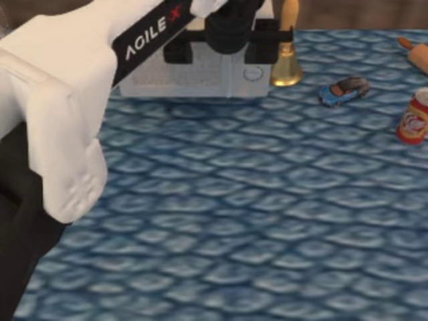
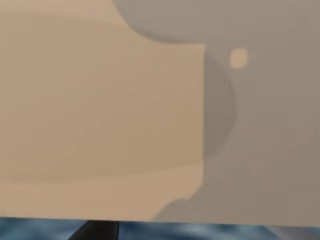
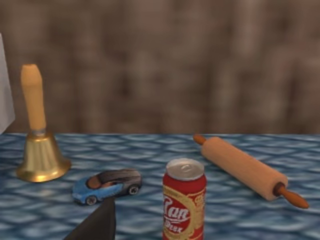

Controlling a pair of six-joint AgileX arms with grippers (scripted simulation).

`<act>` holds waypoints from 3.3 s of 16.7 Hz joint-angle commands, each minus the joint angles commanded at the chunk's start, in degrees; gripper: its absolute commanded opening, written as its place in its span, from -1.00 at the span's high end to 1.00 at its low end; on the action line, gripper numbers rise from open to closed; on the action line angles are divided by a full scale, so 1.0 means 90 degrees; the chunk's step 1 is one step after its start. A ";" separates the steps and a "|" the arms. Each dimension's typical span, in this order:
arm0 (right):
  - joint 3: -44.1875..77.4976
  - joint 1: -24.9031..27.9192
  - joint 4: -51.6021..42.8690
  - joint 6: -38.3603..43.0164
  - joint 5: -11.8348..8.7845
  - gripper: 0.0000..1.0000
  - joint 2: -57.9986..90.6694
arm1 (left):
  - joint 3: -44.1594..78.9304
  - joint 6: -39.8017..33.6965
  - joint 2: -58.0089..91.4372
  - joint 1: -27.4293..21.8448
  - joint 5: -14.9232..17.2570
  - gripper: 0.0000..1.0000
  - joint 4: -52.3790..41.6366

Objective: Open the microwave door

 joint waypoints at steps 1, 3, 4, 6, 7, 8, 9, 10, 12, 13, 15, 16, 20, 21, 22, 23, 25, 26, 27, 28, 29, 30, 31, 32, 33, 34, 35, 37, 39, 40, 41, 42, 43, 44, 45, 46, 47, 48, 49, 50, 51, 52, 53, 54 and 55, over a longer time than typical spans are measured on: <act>0.0000 0.0000 0.0000 0.0000 0.0000 -1.00 0.0000 | 0.0000 0.0000 0.0000 0.0000 0.0000 -1.00 0.0000; 0.0000 0.0000 0.0000 0.0000 0.0000 -1.00 0.0000 | 0.0000 0.0000 0.0000 0.0000 0.0000 -0.85 0.0000; 0.0000 0.0000 0.0000 0.0000 0.0000 -1.00 0.0000 | 0.0000 0.0000 0.0000 0.0000 0.0000 -0.70 0.0000; 0.0000 0.0000 0.0000 0.0000 0.0000 -1.00 0.0000 | 0.0000 0.0000 0.0000 0.0000 0.0000 -0.40 0.0000; 0.0000 0.0000 0.0000 0.0000 0.0000 -1.00 0.0000 | 0.0000 0.0000 0.0000 0.0000 0.0000 -0.25 0.0000; 0.0000 0.0000 0.0000 0.0000 0.0000 -1.00 0.0000 | 0.0000 0.0000 0.0000 0.0000 0.0000 -0.10 0.0000; 0.0000 0.0000 0.0000 0.0000 0.0000 -1.00 0.0000 | 0.0000 0.0000 0.0000 0.0000 0.0000 0.06 0.0000; 0.0000 0.0000 0.0000 0.0000 0.0000 -1.00 0.0000 | 0.0000 0.0000 0.0000 0.0000 0.0000 0.21 0.0000; 0.0000 0.0000 0.0000 0.0000 0.0000 -1.00 0.0000 | 0.0000 0.0000 0.0000 0.0000 0.0000 0.51 0.0000; 0.0000 0.0000 0.0000 0.0000 0.0000 -1.00 0.0000 | 0.0000 0.0000 0.0000 0.0000 0.0000 0.66 0.0000; 0.0000 0.0000 0.0000 0.0000 0.0000 -1.00 0.0000 | 0.0000 0.0000 0.0000 0.0000 0.0000 0.96 0.0000; 0.0000 0.0000 0.0000 0.0000 0.0000 -1.00 0.0000 | 0.0000 0.0000 0.0000 0.0000 0.0000 1.00 0.0000; 0.0000 0.0000 0.0000 0.0000 0.0000 -1.00 0.0000 | 0.0000 0.0000 0.0000 0.0000 0.0000 1.00 0.0000; 0.0000 0.0000 0.0000 0.0000 0.0000 -1.00 0.0000 | 0.0000 0.0000 0.0000 0.0000 0.0000 1.00 0.0000; 0.0000 0.0000 0.0000 0.0000 0.0000 -1.00 0.0000 | 0.0000 0.0000 0.0000 0.0000 0.0000 1.00 0.0000; 0.0000 0.0000 0.0000 0.0000 0.0000 -1.00 0.0000 | 0.0000 0.0000 0.0000 0.0000 0.0000 1.00 0.0000; 0.0000 0.0000 0.0000 0.0000 0.0000 -1.00 0.0000 | -0.0324 -0.0044 -0.0100 -0.0142 0.0078 1.00 0.0001; 0.0000 0.0000 0.0000 0.0000 0.0000 -1.00 0.0000 | -0.0412 -0.0043 -0.0153 -0.0150 0.0068 1.00 0.0043; 0.0000 0.0000 0.0000 0.0000 0.0000 -1.00 0.0000 | -0.0560 -0.0046 -0.0239 -0.0158 0.0053 1.00 0.0110; 0.0000 0.0000 0.0000 0.0000 0.0000 -1.00 0.0000 | -0.0756 -0.0056 -0.0352 -0.0164 0.0034 1.00 0.0199; 0.0000 0.0000 0.0000 0.0000 0.0000 -1.00 0.0000 | -0.0980 -0.0075 -0.0485 -0.0168 0.0011 1.00 0.0306; 0.0000 0.0000 0.0000 0.0000 0.0000 -1.00 0.0000 | -0.1215 -0.0100 -0.0628 -0.0172 -0.0013 1.00 0.0423; 0.0000 0.0000 0.0000 0.0000 0.0000 -1.00 0.0000 | -0.1440 -0.0126 -0.0768 -0.0179 -0.0038 1.00 0.0542; 0.0000 0.0000 0.0000 0.0000 0.0000 -1.00 0.0000 | -0.1638 -0.0149 -0.0892 -0.0187 -0.0061 1.00 0.0648; 0.0000 0.0000 0.0000 0.0000 0.0000 -1.00 0.0000 | -0.1790 -0.0167 -0.0988 -0.0193 -0.0080 1.00 0.0729; 0.0000 0.0000 0.0000 0.0000 0.0000 -1.00 0.0000 | -0.1884 -0.0178 -0.1047 -0.0196 -0.0092 1.00 0.0779; 0.0000 0.0000 0.0000 0.0000 0.0000 -1.00 0.0000 | -0.1910 -0.0181 -0.1063 -0.0197 -0.0095 1.00 0.0793; 0.0000 0.0000 0.0000 0.0000 0.0000 -1.00 0.0000 | -0.1910 -0.0181 -0.1063 -0.0197 -0.0095 1.00 0.0793; 0.0000 0.0000 0.0000 0.0000 0.0000 -1.00 0.0000 | -0.1910 -0.0181 -0.1063 -0.0197 -0.0095 1.00 0.0793; 0.0000 0.0000 0.0000 0.0000 0.0000 -1.00 0.0000 | -0.1910 -0.0181 -0.1063 -0.0197 -0.0095 1.00 0.0793; 0.0000 0.0000 0.0000 0.0000 0.0000 -1.00 0.0000 | -0.1910 -0.0181 -0.1063 -0.0197 -0.0095 1.00 0.0793; 0.0000 0.0000 0.0000 0.0000 0.0000 -1.00 0.0000 | -0.1910 -0.0181 -0.1063 -0.0197 -0.0095 1.00 0.0793; 0.0000 0.0000 0.0000 0.0000 0.0000 -1.00 0.0000 | -0.1910 -0.0181 -0.1063 -0.0197 -0.0095 1.00 0.0793; 0.0000 0.0000 0.0000 0.0000 0.0000 -1.00 0.0000 | -0.1910 -0.0181 -0.1063 -0.0197 -0.0095 1.00 0.0793; 0.0000 0.0000 0.0000 0.0000 0.0000 -1.00 0.0000 | -0.1910 -0.0181 -0.1063 -0.0197 -0.0095 1.00 0.0793; 0.0000 0.0000 0.0000 0.0000 0.0000 -1.00 0.0000 | -0.1910 -0.0181 -0.1063 -0.0197 -0.0095 1.00 0.0793; 0.0000 0.0000 0.0000 0.0000 0.0000 -1.00 0.0000 | -0.1910 -0.0181 -0.1063 -0.0197 -0.0095 1.00 0.0793; 0.0000 0.0000 0.0000 0.0000 0.0000 -1.00 0.0000 | -0.1910 -0.0181 -0.1063 -0.0197 -0.0095 1.00 0.0793; 0.0000 0.0000 0.0000 0.0000 0.0000 -1.00 0.0000 | -0.1910 -0.0181 -0.1063 -0.0197 -0.0095 1.00 0.0793; 0.0000 0.0000 0.0000 0.0000 0.0000 -1.00 0.0000 | -0.1910 -0.0181 -0.1063 -0.0197 -0.0095 1.00 0.0793; 0.0000 0.0000 0.0000 0.0000 0.0000 -1.00 0.0000 | -0.1910 -0.0181 -0.1063 -0.0197 -0.0095 1.00 0.0793; 0.0000 0.0000 0.0000 0.0000 0.0000 -1.00 0.0000 | -0.1910 -0.0181 -0.1063 -0.0197 -0.0095 1.00 0.0793; 0.0000 0.0000 0.0000 0.0000 0.0000 -1.00 0.0000 | -0.1910 -0.0181 -0.1063 -0.0197 -0.0095 1.00 0.0793; 0.0000 0.0000 0.0000 0.0000 0.0000 -1.00 0.0000 | -0.1910 -0.0181 -0.1063 -0.0197 -0.0095 1.00 0.0793; 0.0000 0.0000 0.0000 0.0000 0.0000 -1.00 0.0000 | -0.1910 -0.0181 -0.1063 -0.0197 -0.0095 1.00 0.0793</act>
